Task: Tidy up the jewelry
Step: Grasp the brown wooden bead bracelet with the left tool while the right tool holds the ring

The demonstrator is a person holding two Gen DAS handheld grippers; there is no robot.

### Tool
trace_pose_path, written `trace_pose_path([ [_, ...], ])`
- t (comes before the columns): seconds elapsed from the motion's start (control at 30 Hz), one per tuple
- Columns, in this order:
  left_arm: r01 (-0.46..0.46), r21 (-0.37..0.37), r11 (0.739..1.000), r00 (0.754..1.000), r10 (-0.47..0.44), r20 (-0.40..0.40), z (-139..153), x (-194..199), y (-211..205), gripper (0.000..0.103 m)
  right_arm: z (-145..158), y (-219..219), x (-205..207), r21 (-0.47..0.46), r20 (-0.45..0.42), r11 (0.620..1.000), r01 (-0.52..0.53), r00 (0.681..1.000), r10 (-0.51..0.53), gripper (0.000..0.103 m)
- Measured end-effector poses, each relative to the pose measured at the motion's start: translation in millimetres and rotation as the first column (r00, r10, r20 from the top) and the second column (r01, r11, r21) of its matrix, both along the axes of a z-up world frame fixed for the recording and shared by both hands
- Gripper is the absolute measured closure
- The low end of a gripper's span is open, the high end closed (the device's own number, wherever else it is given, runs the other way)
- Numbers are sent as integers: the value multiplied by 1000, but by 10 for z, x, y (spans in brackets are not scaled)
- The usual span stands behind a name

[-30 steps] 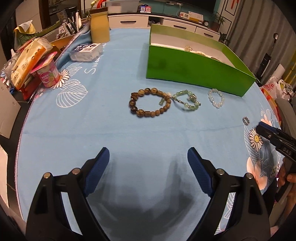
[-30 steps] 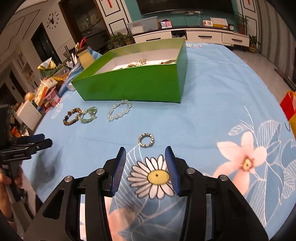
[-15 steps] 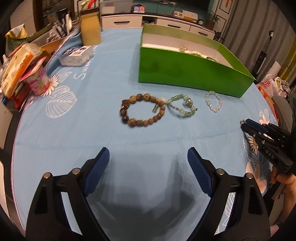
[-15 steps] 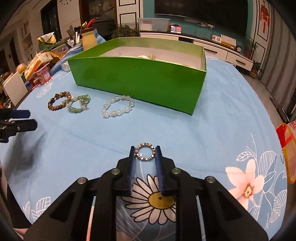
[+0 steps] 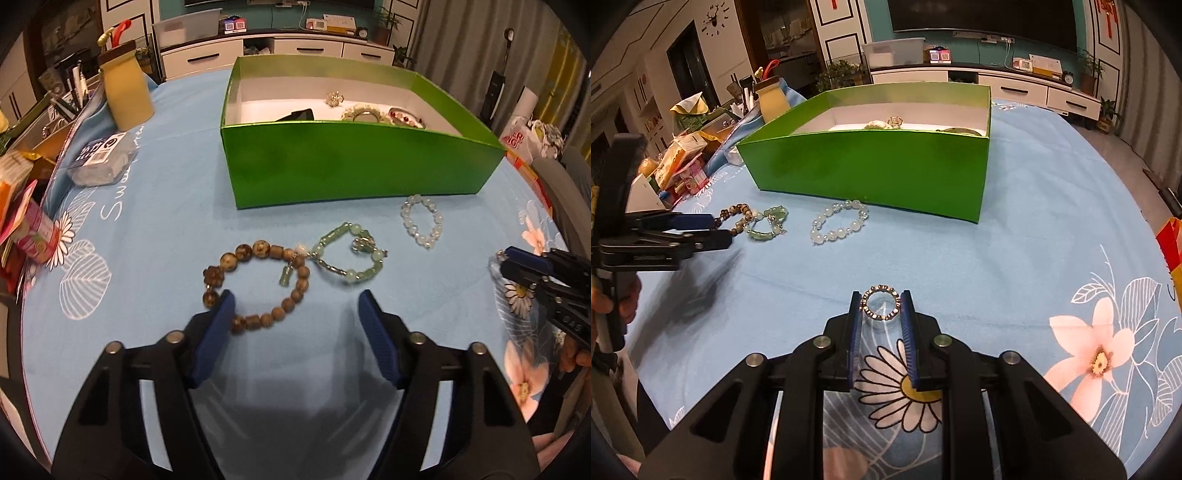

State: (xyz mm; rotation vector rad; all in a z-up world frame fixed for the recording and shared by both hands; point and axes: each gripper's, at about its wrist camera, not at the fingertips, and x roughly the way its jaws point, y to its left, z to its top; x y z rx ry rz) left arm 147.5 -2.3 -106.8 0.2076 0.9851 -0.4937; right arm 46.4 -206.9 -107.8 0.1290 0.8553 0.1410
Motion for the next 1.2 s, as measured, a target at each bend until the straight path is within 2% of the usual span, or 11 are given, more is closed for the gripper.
trace_pose_path([
  [0.1, 19, 18, 1000, 1000, -18, -11, -57, 56, -38, 44, 6, 16, 3, 3, 1, 1000, 0, 1000, 0, 82],
  [0.23, 76, 67, 995, 997, -76, 5, -88, 28, -99, 45, 24, 26, 4, 6, 0, 1000, 3, 1000, -3, 82],
  [0.33, 117, 77, 990, 993, -116, -19, -77, 31, -89, 48, 50, 10, -15, 7, 10, 1000, 7, 1000, -7, 82],
  [0.5, 153, 91, 984, 987, -149, -52, -52, -42, -71, 63, 64, -38, -47, 29, 25, 999, 19, 999, -20, 82],
  [0.63, 149, 79, 986, 987, -143, -78, -35, -129, -117, 70, 53, -69, -55, 56, 26, 998, 28, 999, -29, 82],
  [0.67, 142, 73, 987, 987, -137, -79, -28, -152, -140, 79, 54, -74, -63, 61, 28, 998, 29, 999, -30, 82],
  [0.7, 132, 67, 989, 989, -126, -80, -28, -167, -150, 92, 65, -77, -73, 65, 34, 997, 29, 999, -31, 82],
  [0.73, 122, 57, 991, 990, -117, -85, -25, -181, -161, 96, 75, -71, -77, 65, 38, 998, 28, 999, -30, 82],
  [0.93, 19, -52, 998, 995, -24, -99, -36, -237, -118, 96, 141, -129, -158, 68, 69, 997, 30, 997, -35, 82],
  [1.2, -52, -182, 982, 992, 31, -120, 115, -268, 28, 96, 188, -178, -200, 90, 83, 995, 41, 995, -48, 82],
])
